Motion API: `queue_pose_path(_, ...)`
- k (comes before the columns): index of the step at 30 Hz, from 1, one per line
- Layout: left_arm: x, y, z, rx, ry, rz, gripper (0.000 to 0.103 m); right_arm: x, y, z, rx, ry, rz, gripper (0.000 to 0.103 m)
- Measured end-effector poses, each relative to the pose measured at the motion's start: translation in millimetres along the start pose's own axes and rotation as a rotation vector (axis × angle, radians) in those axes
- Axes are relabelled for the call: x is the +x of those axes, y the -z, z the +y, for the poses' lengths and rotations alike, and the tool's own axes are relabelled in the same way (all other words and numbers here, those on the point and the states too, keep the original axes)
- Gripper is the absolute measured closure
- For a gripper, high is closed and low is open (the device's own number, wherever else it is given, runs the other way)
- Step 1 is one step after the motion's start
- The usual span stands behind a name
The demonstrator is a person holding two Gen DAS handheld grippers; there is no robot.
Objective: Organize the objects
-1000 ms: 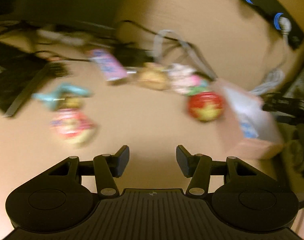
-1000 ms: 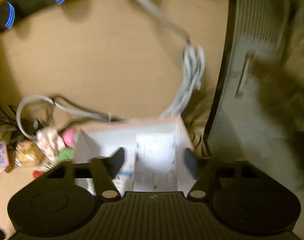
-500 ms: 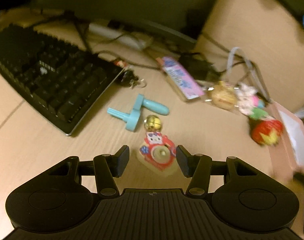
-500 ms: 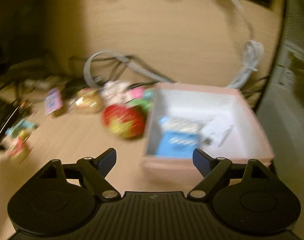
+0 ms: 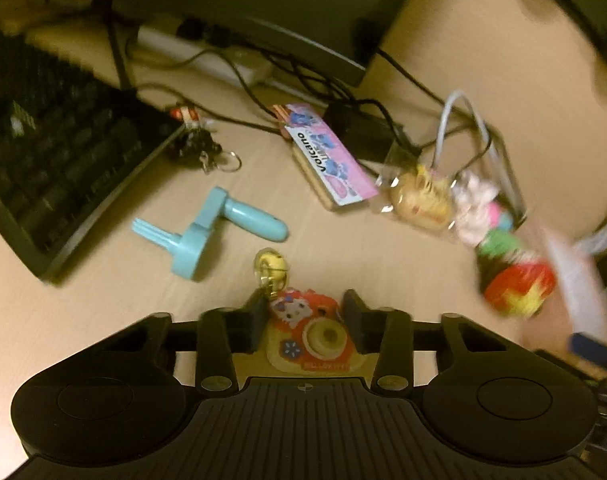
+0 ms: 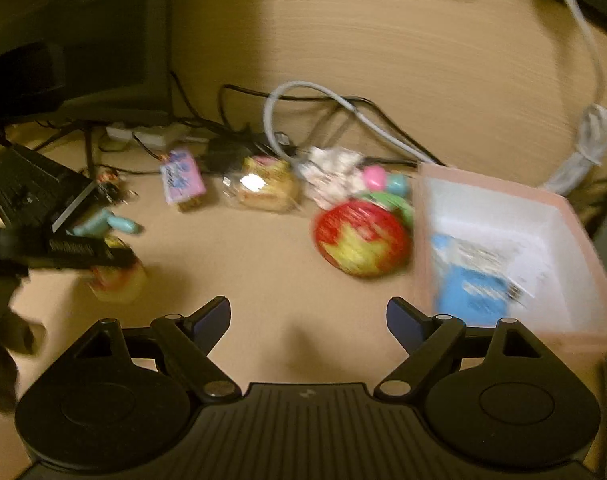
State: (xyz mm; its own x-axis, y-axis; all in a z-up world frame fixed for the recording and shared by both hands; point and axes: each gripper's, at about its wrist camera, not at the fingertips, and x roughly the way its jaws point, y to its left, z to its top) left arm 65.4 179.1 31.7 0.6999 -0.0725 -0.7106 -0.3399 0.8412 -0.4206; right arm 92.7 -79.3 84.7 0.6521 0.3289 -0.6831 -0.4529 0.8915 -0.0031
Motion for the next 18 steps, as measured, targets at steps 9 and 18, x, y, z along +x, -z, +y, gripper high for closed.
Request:
queue_pose_path(9, -3.1, 3.5, 14.6, 0.065, 0.112, 0.008, 0.071, -1.4, -8.9, 23.3, -0.048, -0.065, -0.043, 0.016)
queue_pose_path(18, -1.8, -4.0, 13.0, 0.048, 0.106, 0.027, 0.080, -3.9, 7.5, 8.8, -0.009, -0.057, -0.020, 0.016)
